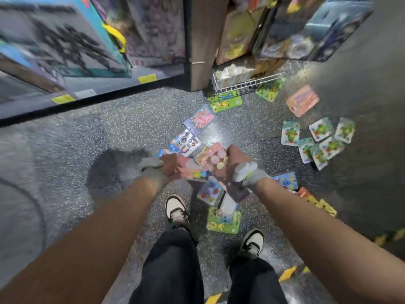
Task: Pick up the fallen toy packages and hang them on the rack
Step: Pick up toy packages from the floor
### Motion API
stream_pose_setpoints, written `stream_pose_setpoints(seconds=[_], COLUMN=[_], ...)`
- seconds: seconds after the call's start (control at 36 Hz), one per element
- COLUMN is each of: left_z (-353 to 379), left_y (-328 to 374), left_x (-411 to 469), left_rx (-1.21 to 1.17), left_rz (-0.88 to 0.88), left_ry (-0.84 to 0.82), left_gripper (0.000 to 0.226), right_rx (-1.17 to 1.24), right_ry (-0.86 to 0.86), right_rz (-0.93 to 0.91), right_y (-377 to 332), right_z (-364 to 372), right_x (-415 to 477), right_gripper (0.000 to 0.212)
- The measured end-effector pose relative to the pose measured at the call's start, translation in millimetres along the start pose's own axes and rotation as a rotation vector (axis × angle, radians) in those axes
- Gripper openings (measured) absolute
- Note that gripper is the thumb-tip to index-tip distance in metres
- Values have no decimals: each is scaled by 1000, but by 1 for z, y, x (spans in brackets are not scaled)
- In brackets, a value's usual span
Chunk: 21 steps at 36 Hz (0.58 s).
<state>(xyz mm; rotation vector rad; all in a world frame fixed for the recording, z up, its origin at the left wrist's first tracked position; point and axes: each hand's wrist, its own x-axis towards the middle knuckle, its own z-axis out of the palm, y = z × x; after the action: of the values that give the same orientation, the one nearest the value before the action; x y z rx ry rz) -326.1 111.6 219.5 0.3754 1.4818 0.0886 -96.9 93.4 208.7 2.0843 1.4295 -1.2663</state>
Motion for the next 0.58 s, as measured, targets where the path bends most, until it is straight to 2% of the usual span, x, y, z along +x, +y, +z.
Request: stream_pose_setpoints(seconds=[0.06, 0.19, 0.28, 0.44, 0.5, 0.58], left_z=[0, -14, -24, -18, -16, -13], left_y=[12, 66, 78, 112, 118, 135], left_x=[-12, -81, -97, -148, -156, -169], left_rx=[60, 197, 275, 584, 642, 721], left_rz=[21, 117, 196, 451, 456, 491], left_ry=[-23, -81, -81, 38, 75, 124], left_gripper=[21, 52, 45, 26, 18, 27], right_rx=[-10, -21, -59, -108, -130, -134], right_ry=[23, 134, 160, 185, 193, 215], right_rz=[22, 13, 27, 27, 23, 19], right_y=[-13, -54, -69, -96, -99, -97], right_z=[-9, -55, -74, -121, -128, -146], right_x=[-9, -50, -56, -87, -92, -99], right_gripper=[58, 66, 66, 69, 71, 77])
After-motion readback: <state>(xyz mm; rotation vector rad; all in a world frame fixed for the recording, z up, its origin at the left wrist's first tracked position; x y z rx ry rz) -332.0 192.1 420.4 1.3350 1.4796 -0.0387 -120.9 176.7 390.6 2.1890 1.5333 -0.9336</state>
